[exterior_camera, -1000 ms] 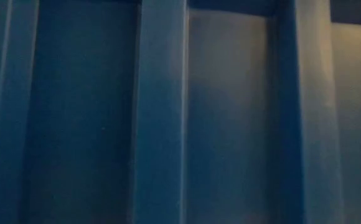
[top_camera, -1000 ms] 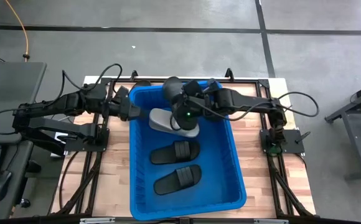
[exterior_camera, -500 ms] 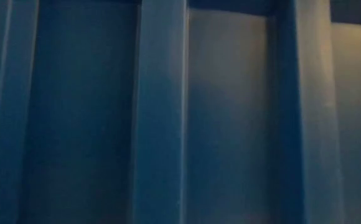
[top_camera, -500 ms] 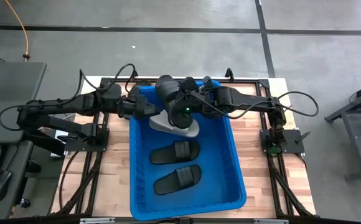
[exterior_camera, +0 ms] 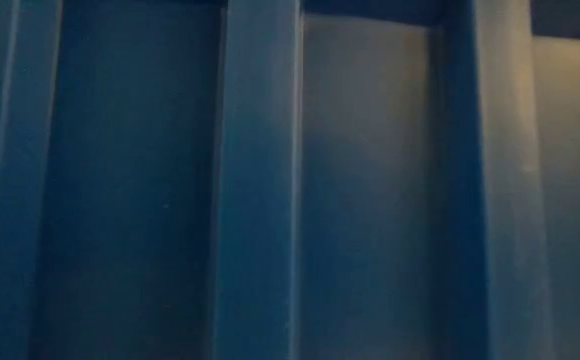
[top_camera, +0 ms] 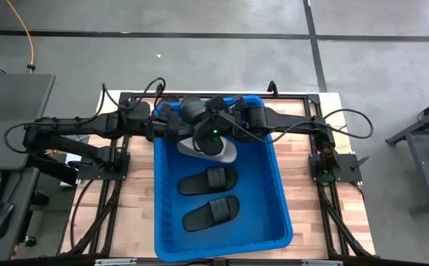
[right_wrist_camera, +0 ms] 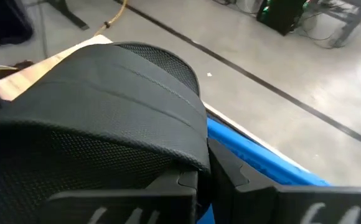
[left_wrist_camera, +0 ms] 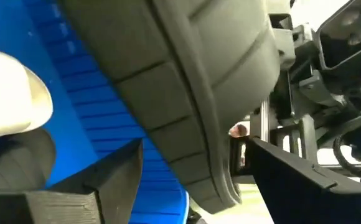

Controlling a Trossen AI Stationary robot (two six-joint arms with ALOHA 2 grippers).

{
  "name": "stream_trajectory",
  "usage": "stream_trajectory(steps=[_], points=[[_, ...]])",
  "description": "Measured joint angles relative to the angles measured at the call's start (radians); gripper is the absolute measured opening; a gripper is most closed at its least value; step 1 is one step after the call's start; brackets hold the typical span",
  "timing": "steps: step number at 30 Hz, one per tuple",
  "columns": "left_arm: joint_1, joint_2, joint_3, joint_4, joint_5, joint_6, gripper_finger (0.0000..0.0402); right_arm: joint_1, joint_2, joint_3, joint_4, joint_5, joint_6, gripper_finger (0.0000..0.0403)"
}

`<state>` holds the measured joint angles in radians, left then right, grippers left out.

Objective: Pick and place slides into bin
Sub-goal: Stack the slide on top of the black slide in the blue bin

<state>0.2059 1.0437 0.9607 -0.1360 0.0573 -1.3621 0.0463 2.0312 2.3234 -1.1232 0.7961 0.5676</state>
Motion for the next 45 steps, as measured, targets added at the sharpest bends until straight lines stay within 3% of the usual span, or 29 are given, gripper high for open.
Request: stream_trajectory(steps=[3, 6, 13, 18, 29, 35, 42, 45], points=[[-0.009, 0.013, 0.0, 0.016, 0.015, 0.005, 0.0273, 0.001, 0.0, 0.0, 0.029, -0.017, -0.006, 0.0], [-0.024, 0.027, 0.0, 0.02, 0.022, 0.031, 0.0242, 0.007, 0.0, 0.0, 0.054, -0.042, -0.041, 0.0], [-0.03, 0.031, -0.003, 0.007, 0.044, 0.096, 0.0065, 0.026, -0.004, 0.007, 0.017, -0.118, -0.096, 0.0002], [-0.03, 0.03, -0.003, 0.009, 0.066, 0.126, 0.0061, 0.045, -0.014, 0.007, -0.021, -0.119, -0.105, 0.0042], [-0.029, 0.028, 0.001, -0.061, 0.182, 0.212, 0.006, 0.089, -0.101, 0.006, -0.274, -0.154, 0.018, 0.0197], [-0.033, 0.016, 0.001, -0.17, 0.278, 0.295, 0.006, 0.081, -0.149, 0.005, -0.425, -0.213, 0.099, 0.0235], [-0.059, -0.016, 0.001, -0.243, 0.387, 0.474, 0.006, 0.039, -0.229, 0.005, -0.399, -0.54, 0.109, 0.0233], [-0.059, -0.027, 0.001, -0.251, 0.447, 0.502, 0.006, 0.022, -0.252, 0.005, -0.359, -0.632, 0.082, 0.0229]])
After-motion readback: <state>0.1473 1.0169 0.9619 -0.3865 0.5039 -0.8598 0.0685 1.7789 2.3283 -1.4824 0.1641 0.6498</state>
